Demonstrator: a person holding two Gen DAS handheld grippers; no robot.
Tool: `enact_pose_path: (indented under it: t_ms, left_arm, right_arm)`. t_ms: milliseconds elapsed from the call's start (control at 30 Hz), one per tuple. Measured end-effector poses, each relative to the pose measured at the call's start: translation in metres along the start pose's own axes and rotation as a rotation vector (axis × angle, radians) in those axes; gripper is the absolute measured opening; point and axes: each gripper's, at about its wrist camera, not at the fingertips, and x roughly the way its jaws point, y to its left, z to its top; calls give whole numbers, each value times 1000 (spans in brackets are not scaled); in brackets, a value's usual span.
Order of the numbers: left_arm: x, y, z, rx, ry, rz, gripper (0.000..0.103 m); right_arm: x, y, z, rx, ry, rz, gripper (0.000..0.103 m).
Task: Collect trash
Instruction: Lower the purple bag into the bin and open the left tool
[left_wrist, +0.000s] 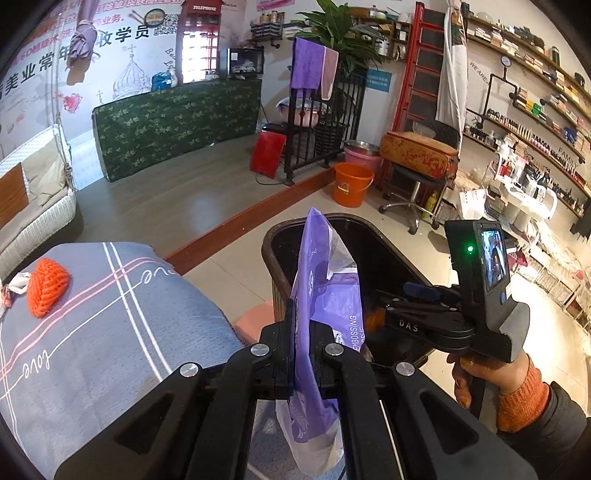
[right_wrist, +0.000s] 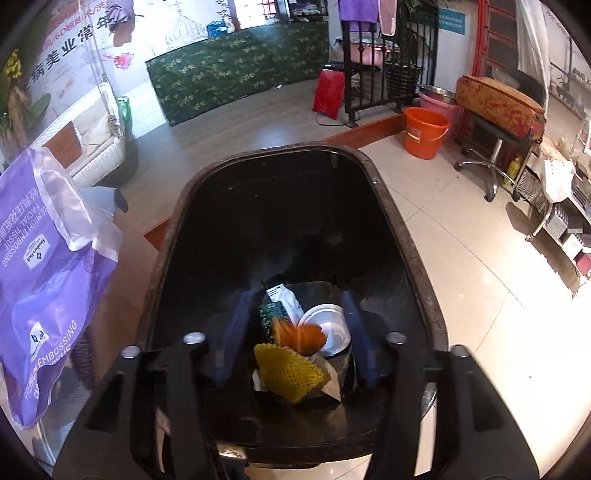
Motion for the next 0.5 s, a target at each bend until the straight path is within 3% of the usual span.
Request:
enact_pose_path:
  t_ms: [500]
  left_arm:
    - [43,-32,20,58,49,-44,3]
  right_arm:
    - [-76,-28,-36,65,-101,-40,60]
